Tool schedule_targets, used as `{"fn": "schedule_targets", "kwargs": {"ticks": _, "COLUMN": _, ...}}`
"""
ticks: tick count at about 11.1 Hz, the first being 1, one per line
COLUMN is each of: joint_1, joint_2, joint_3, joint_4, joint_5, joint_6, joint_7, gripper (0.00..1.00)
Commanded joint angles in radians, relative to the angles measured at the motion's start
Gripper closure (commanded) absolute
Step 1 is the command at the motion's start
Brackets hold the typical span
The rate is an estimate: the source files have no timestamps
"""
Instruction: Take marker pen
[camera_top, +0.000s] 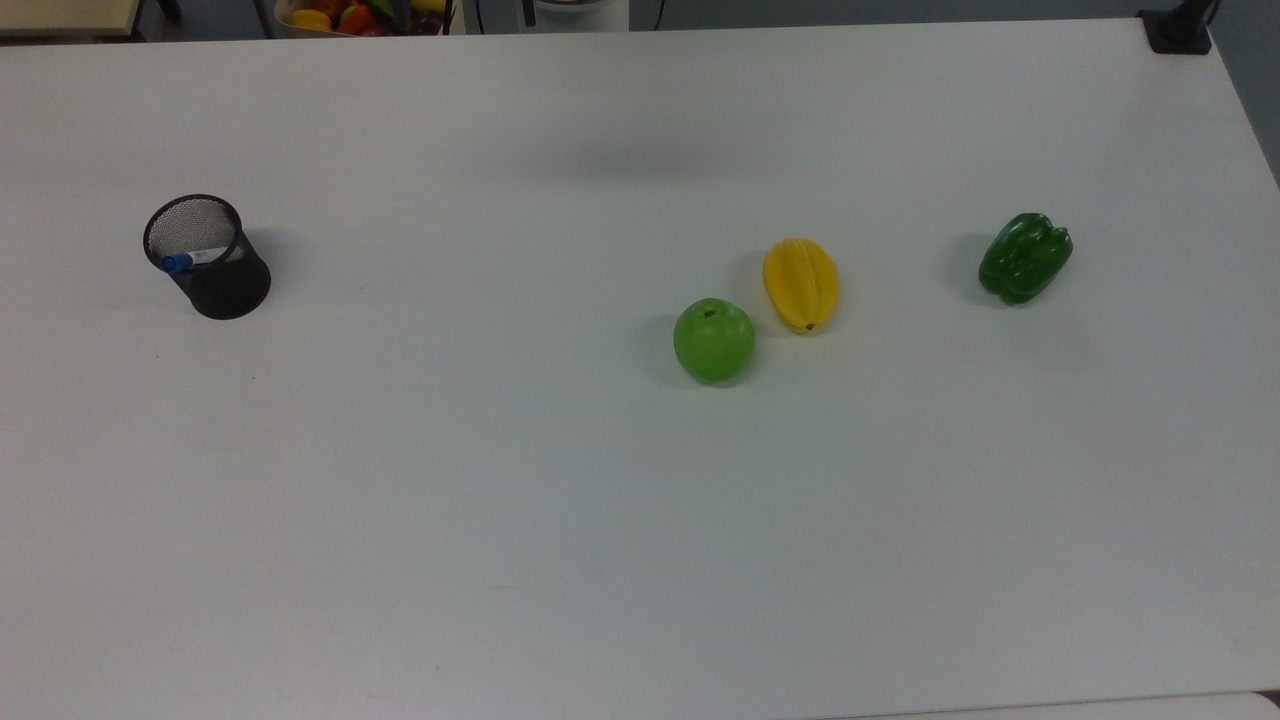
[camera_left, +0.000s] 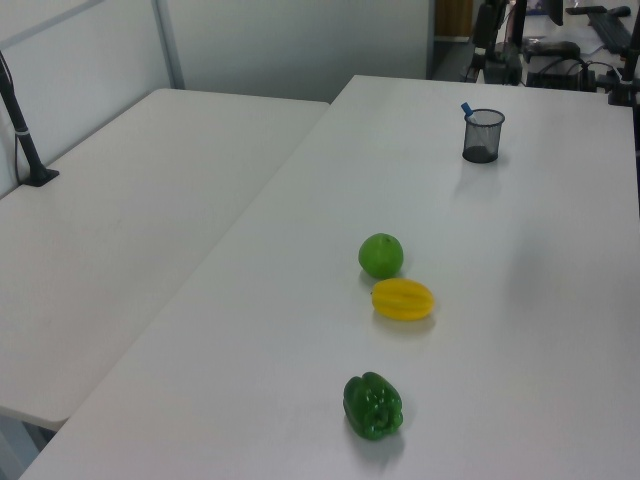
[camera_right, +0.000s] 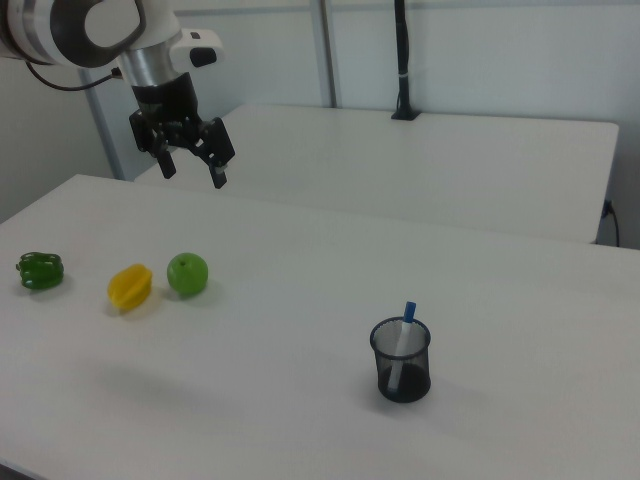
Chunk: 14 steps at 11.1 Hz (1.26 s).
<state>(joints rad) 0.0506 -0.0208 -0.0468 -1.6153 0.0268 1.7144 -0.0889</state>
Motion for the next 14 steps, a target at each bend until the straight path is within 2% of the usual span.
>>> {"fn": "schedule_targets", "kwargs": {"ticks": 1, "joint_1": 0.017, "joint_2": -0.037, "joint_3": -0.016, "joint_4": -0.04, "joint_5": -0.001, "joint_6": 0.01, "joint_7": -0.003, "gripper": 0.0}}
{"fn": "schedule_targets", "kwargs": {"ticks": 10, "joint_1": 0.008, "joint_2": -0.044, "joint_3": -0.041, "joint_4": -0.037, "joint_5": 0.024, "joint_6": -0.002, "joint_7": -0.017, "gripper": 0.0}}
{"fn": "schedule_targets", "kwargs": {"ticks": 12, "joint_1": 0.006, "joint_2": -0.037, "joint_3": -0.073, "joint_4": -0.035, "joint_5": 0.024, "joint_6": 0.014, "joint_7": -0.023, "gripper": 0.0}}
{"fn": "schedule_targets", "kwargs": {"ticks": 14, "joint_1": 0.005, "joint_2": -0.033, "joint_3": -0.129, "joint_4": -0.038, "joint_5": 0.024, "joint_6": 0.1, "joint_7": -0.023, "gripper": 0.0}}
